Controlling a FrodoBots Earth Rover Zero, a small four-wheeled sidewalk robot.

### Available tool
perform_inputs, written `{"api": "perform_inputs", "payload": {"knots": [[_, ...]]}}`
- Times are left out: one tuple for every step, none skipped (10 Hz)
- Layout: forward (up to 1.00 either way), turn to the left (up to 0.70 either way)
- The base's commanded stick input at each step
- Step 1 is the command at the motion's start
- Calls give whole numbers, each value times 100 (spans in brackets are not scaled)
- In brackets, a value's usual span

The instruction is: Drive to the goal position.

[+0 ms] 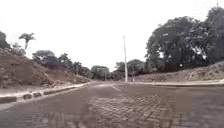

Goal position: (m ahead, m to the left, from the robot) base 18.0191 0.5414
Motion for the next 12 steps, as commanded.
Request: {"api": "perform_inputs", "payload": {"knots": [[85, 0], [85, 0], [85, 0], [85, 0], [85, 0], [85, 0], [85, 0], [85, 0], [85, 0], [85, 0], [85, 0], [85, 0]]}}
